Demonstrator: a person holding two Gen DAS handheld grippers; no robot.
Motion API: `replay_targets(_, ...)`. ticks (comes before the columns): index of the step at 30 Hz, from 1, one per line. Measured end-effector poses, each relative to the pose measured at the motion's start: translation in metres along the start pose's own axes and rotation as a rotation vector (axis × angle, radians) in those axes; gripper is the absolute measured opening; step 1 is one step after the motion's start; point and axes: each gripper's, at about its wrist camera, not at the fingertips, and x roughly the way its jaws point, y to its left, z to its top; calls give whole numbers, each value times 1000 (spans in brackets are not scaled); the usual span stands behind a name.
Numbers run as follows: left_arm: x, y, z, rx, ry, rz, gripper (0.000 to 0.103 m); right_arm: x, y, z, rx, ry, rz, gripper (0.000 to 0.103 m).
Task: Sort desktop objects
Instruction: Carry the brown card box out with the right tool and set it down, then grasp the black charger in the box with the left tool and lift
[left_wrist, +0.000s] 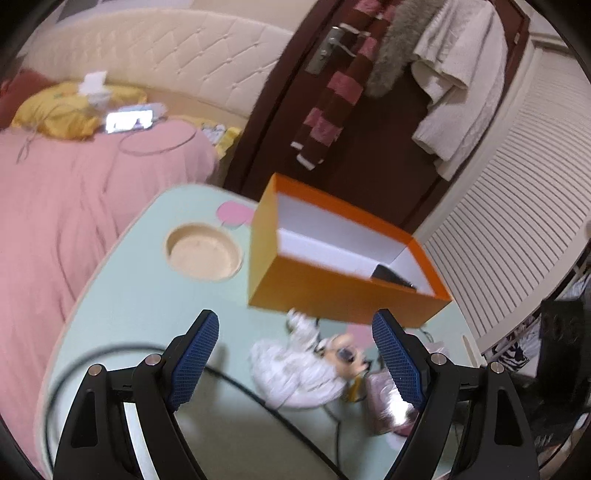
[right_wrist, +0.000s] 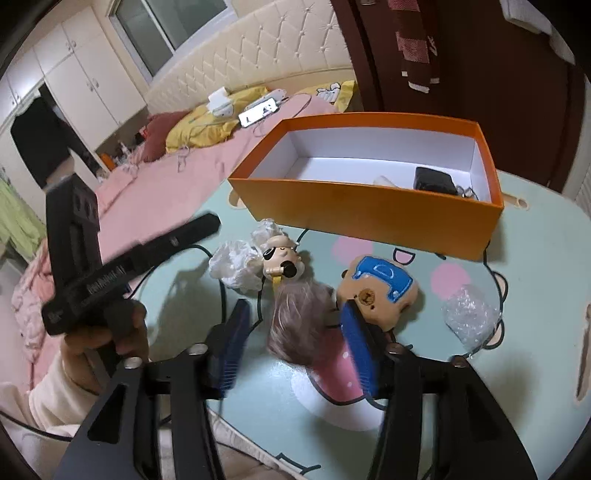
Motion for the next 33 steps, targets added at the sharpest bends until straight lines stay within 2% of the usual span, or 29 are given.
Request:
replay_targets(1, -1, -8, 8, 29, 6, 1, 85, -1, -2, -1, 12, -13, 1, 80)
replay_targets(2, -1, -18, 18, 65, 14, 3, 85, -2, -5, -3, 24, -27, 1, 81)
replay_targets(5, 7, -55, 46, 188, 60, 26, 85, -20, -12, -7, 53, -147, -9, 81)
replay_targets(7, 19, -81, 61, 259, 112, 39, 85, -36, -20, -13, 85, -252, -34, 81)
replay_targets(10, 55, -117, 79, 314, 240, 14, 85, -51, -37, -27, 172, -347, -55, 81)
replay_targets(13, 106, -144, 87, 315, 391, 5, 83, -53, -55, -37, 265, -361, -46, 81)
replay_targets(15, 141, -156, 86, 310, 501, 30, 69, -56, -67, -40, 304, -360, -25, 81)
replay_targets(17, 171, -164, 81, 289, 604, 47, 64, -57, -76, -42, 340, -359, -2, 81)
replay_targets(18, 177, -164, 79, 283, 626, 49, 64, -57, -80, -42, 356, -357, 8, 81)
replay_targets(23, 183, -160, 76, 279, 646, 56, 64, -63, -84, -41, 385, -355, 73, 81)
replay_targets(25, 185, -158, 74, 277, 654, 59, 56, -64, -83, -41, 379, -360, 73, 81)
replay_targets(27, 188, -156, 73, 275, 661, 61, 42, -66, -83, -40, 374, -364, 74, 81)
replay_targets(33, 195, -150, 68, 270, 685, 70, 40, -67, -85, -39, 385, -372, 78, 81)
